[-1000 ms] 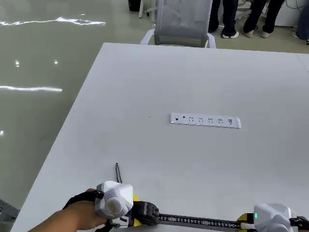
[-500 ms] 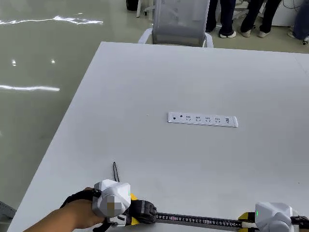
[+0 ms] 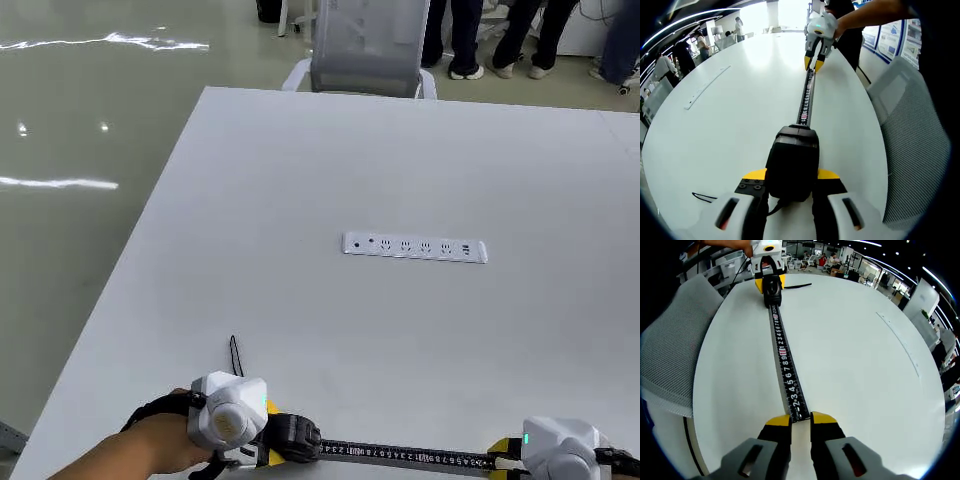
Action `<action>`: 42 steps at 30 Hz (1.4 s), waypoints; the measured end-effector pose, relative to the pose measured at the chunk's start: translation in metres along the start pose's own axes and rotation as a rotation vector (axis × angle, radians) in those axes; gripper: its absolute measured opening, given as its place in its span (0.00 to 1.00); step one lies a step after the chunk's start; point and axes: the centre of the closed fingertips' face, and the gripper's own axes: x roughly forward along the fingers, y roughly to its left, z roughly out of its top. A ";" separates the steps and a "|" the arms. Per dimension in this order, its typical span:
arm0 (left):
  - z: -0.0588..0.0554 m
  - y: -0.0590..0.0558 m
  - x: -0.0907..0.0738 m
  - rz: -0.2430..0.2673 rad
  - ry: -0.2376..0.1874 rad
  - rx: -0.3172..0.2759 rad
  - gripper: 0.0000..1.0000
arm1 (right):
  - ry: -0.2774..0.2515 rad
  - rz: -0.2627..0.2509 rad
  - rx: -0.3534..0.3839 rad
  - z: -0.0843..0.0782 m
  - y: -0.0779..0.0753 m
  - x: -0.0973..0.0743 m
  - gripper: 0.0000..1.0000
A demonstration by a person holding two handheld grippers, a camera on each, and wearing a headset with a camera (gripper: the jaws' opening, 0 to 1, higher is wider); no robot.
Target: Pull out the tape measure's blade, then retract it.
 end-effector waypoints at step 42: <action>-0.014 -0.001 0.011 0.021 0.043 0.000 0.32 | -0.057 -0.161 0.219 -0.009 -0.020 -0.026 0.83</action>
